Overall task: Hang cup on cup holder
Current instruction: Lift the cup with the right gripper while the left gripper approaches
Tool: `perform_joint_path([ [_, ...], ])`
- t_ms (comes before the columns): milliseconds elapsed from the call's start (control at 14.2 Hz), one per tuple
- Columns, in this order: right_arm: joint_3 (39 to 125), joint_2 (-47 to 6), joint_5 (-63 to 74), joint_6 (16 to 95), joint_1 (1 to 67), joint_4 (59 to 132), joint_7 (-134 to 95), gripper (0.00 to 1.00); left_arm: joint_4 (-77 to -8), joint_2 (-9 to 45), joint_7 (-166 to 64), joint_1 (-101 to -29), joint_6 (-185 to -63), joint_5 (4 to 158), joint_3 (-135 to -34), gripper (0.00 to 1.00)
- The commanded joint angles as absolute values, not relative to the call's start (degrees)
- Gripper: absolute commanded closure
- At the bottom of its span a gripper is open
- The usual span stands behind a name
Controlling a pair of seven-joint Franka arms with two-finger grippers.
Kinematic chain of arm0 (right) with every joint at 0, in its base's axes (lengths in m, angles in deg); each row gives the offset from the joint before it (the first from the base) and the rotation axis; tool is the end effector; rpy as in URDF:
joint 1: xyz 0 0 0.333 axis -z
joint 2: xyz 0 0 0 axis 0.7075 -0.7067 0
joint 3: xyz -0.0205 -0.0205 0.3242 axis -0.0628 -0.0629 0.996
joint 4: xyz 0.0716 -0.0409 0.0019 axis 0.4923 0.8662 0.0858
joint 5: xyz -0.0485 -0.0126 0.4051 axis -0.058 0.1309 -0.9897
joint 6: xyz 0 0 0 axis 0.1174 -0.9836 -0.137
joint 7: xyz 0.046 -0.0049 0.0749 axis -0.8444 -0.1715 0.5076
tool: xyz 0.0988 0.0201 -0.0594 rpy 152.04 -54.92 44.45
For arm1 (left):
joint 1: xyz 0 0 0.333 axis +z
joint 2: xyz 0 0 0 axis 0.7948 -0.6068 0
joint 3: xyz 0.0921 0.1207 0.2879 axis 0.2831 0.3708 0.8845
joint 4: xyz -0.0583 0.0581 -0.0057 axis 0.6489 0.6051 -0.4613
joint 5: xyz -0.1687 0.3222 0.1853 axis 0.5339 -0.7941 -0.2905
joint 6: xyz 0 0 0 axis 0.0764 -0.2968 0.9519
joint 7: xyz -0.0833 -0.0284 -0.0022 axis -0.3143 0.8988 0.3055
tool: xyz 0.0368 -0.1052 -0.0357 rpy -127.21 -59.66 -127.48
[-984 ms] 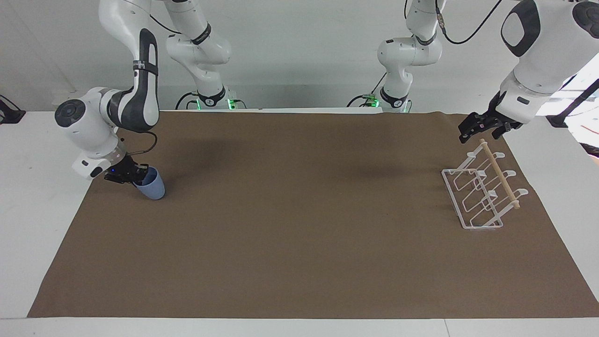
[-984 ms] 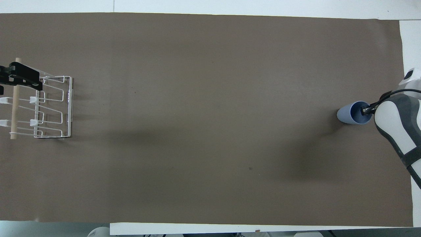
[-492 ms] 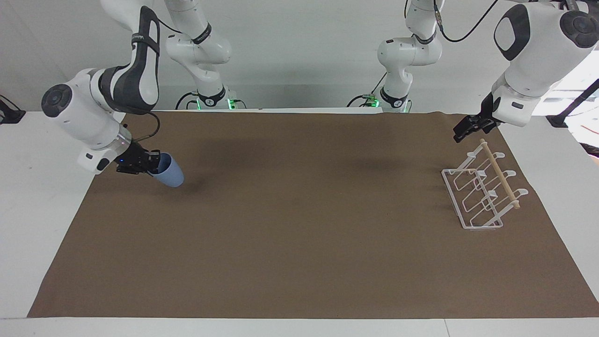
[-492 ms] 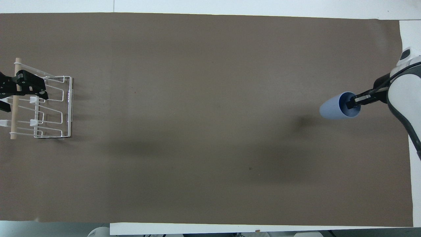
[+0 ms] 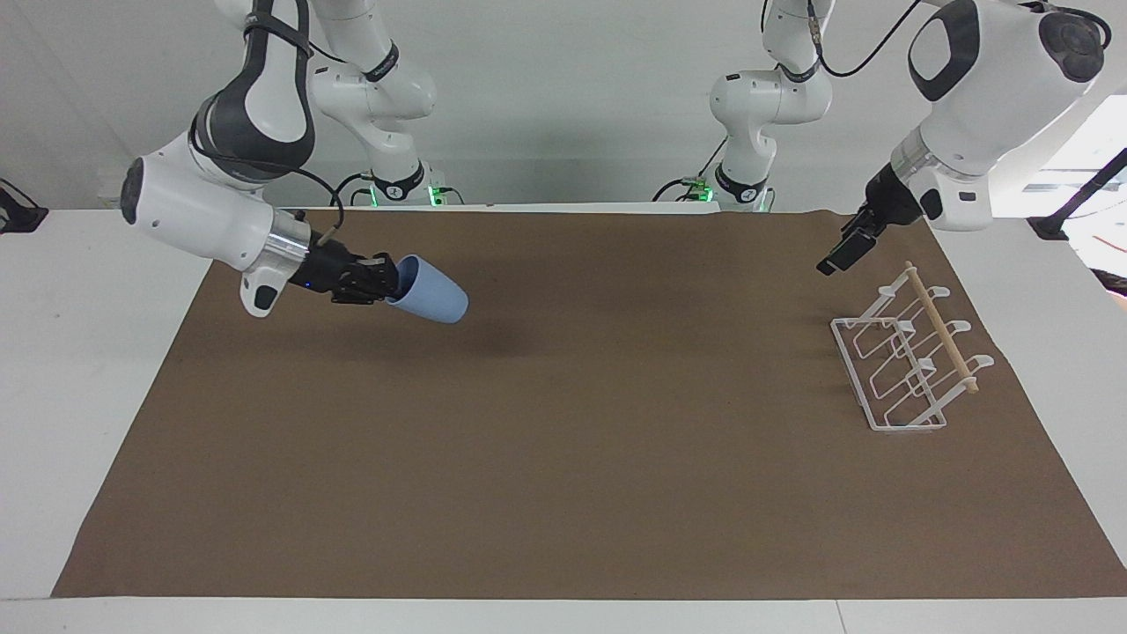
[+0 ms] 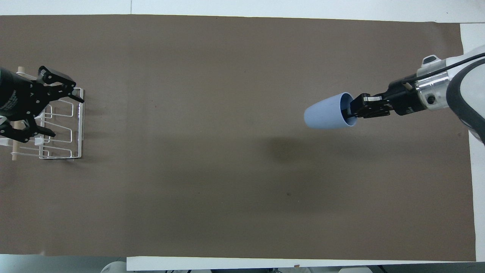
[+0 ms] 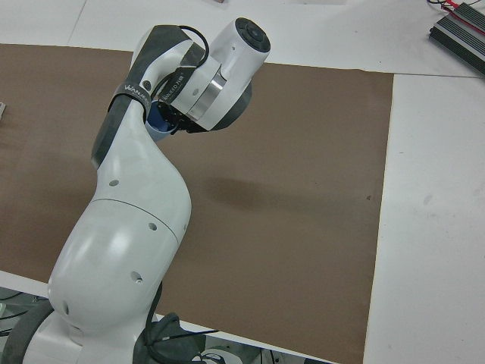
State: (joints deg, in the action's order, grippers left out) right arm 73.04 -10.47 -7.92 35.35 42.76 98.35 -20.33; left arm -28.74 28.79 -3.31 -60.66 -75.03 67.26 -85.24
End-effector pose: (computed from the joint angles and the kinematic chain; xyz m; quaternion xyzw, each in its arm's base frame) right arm 0.5801 0.0803 0.4704 -0.9234 0.0315 0.0982 0.3696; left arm 0.5421 -0.1386 0.5912 0.8942 0.4333 -0.0984 0.0550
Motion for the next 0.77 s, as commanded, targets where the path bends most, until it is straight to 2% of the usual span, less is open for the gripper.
perform_joint_path([
  [0, 73.03, -10.20, -11.07, 37.98, 38.28, 98.65, -24.03, 1.00, -29.13, 29.65, 9.49, -64.93, -77.23, 70.85, -84.88, 0.00],
  [211, 73.03, -9.76, -14.05, 43.26, 34.23, 100.49, -26.22, 1.00, -27.64, 28.95, 22.76, -68.10, -77.84, 75.69, -84.97, 0.00],
  [422, 73.03, -9.50, -19.41, 49.22, 28.70, 101.46, -32.27, 1.00, -30.87, 29.74, 31.83, -73.63, -86.86, 76.66, -84.97, 0.00],
  [703, 73.03, -9.67, -23.46, 54.59, 23.51, 101.46, -38.00, 1.00, -33.25, 29.83, 37.92, -76.19, -94.87, 83.67, -85.14, 0.01],
])
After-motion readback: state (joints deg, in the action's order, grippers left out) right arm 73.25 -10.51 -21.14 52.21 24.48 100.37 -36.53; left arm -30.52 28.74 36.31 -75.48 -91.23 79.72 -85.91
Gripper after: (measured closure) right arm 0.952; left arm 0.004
